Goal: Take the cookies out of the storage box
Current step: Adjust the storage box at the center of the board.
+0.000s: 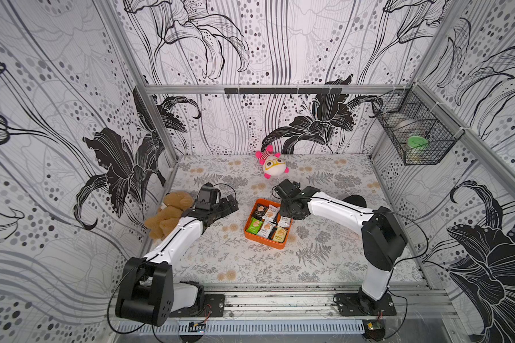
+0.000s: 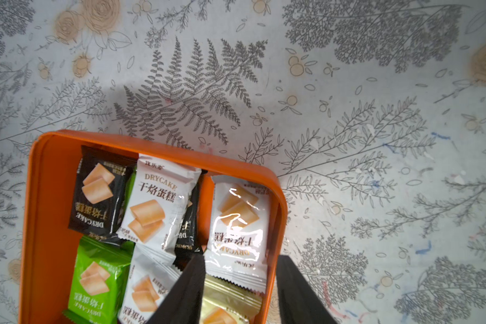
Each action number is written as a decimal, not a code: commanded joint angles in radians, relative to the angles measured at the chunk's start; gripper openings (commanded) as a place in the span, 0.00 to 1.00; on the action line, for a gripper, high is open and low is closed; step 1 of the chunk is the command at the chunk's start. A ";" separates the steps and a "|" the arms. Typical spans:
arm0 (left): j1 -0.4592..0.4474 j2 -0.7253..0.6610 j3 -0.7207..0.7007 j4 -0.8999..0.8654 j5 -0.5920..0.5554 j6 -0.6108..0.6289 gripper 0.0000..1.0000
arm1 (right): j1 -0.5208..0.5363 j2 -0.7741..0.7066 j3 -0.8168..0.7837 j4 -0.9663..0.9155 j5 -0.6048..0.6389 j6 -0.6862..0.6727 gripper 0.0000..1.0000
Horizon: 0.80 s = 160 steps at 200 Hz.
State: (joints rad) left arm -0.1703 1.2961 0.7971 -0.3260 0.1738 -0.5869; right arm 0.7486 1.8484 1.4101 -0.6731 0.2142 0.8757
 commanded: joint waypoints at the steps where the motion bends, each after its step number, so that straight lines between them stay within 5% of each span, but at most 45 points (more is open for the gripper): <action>1: -0.003 0.010 0.018 0.041 -0.028 0.016 0.97 | 0.003 0.030 -0.002 -0.033 0.018 0.027 0.45; 54: -0.003 0.024 0.047 -0.001 -0.039 0.037 0.97 | 0.004 0.070 0.019 -0.052 0.025 0.019 0.43; 101: -0.004 0.033 0.057 -0.005 -0.037 0.044 0.97 | 0.003 0.092 0.019 -0.021 0.020 -0.040 0.28; 160: -0.003 0.029 0.039 0.011 -0.020 0.023 0.97 | 0.003 0.129 0.111 -0.085 0.005 -0.288 0.21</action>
State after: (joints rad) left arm -0.1703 1.3212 0.8227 -0.3363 0.1532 -0.5644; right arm 0.7486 1.9598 1.4826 -0.7155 0.2249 0.7216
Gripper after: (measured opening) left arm 0.973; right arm 0.230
